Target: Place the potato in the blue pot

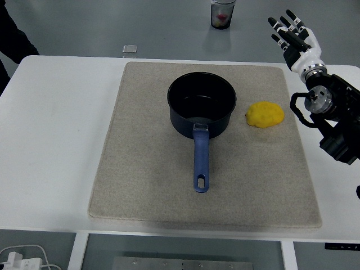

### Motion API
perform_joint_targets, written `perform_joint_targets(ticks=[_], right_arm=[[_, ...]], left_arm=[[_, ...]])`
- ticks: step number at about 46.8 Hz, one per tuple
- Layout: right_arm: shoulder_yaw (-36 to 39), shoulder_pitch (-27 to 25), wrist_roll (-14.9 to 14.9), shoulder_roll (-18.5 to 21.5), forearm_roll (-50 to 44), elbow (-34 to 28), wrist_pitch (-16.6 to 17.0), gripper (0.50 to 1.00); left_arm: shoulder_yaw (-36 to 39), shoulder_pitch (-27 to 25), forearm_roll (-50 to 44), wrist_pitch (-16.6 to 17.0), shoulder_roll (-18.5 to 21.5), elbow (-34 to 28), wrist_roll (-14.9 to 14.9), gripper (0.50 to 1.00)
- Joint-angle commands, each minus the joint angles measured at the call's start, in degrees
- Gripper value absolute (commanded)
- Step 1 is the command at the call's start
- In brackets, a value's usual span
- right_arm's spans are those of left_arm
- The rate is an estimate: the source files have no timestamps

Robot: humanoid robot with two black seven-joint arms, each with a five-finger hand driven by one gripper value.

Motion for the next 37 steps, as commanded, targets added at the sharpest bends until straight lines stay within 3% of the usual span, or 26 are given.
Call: perform_joint_targets(ticks=[1,16,30,37], right_arm=[[0.0,0.1,0.0,0.0,0.0,0.0,0.0,0.928],[-0.5,0.2,0.0,0.0,0.0,0.0,0.1,0.928],[-9.8,1.8,0.1,-2.0,-1.1,0.6,0.5,0.928],[-13.5,3.3,2.3,-2.5,-7.7,0.7,0.6,0.928]], left_arm=[[0.0,0.0,0.0,-0.2,0.0,-0.1,0.1,0.996],[-0.1,0.0,0.0,-0.2,0.0,0.0,0.1,0.996],[-0.1,0.1,0.0,-0.1,0.0,0.3,0.1,0.996],[0.0,0.2,0.0,-0.1,0.0,0.4,0.1,0.996]])
